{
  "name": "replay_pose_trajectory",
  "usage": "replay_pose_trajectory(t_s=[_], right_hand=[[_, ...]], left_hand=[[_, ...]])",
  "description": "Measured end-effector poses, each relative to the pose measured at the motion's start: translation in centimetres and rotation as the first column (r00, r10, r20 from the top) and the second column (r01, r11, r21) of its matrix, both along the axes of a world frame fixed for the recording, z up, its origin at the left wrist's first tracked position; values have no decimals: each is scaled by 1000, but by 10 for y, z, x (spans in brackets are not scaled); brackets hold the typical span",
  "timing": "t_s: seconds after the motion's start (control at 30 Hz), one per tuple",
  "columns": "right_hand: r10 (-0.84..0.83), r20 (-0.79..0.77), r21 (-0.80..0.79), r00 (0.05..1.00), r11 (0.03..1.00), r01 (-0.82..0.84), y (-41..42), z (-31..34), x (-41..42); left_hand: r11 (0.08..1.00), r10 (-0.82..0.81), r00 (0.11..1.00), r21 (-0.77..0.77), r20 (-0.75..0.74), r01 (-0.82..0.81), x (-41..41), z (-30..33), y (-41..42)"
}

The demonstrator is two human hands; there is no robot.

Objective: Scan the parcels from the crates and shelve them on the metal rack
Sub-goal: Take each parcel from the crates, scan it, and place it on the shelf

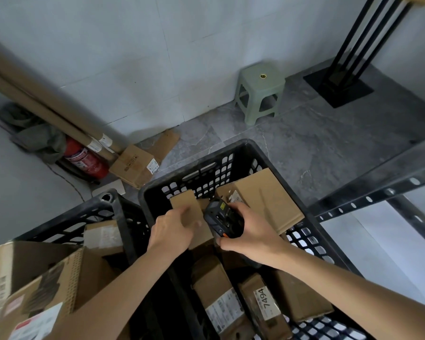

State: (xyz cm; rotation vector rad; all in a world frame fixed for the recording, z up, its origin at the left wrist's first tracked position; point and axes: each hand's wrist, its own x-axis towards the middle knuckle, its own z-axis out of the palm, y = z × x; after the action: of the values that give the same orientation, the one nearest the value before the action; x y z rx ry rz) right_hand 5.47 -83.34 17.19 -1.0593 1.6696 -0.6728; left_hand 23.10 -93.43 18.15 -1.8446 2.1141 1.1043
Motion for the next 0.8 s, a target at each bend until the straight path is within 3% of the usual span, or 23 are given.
replay_pose_trajectory(t_s=[0.17,0.37,0.53,0.8], right_hand=[[-99,72,-27,992,994,101,6,8,-3],[-98,55,6,994,995,98,7,5,2],[-91,39,7,995,996,91,8,5,3],[-122,48,-14,991,992,123,7,13,5]], left_hand=[[997,20,1000,-73,4,-19,-6,-8,0],[983,136,991,-123,-17,-137,-13,-18,2],[977,146,989,-160,-3,-145,-17,-23,2],[979,144,983,-127,-117,-159,1,-1,-6]])
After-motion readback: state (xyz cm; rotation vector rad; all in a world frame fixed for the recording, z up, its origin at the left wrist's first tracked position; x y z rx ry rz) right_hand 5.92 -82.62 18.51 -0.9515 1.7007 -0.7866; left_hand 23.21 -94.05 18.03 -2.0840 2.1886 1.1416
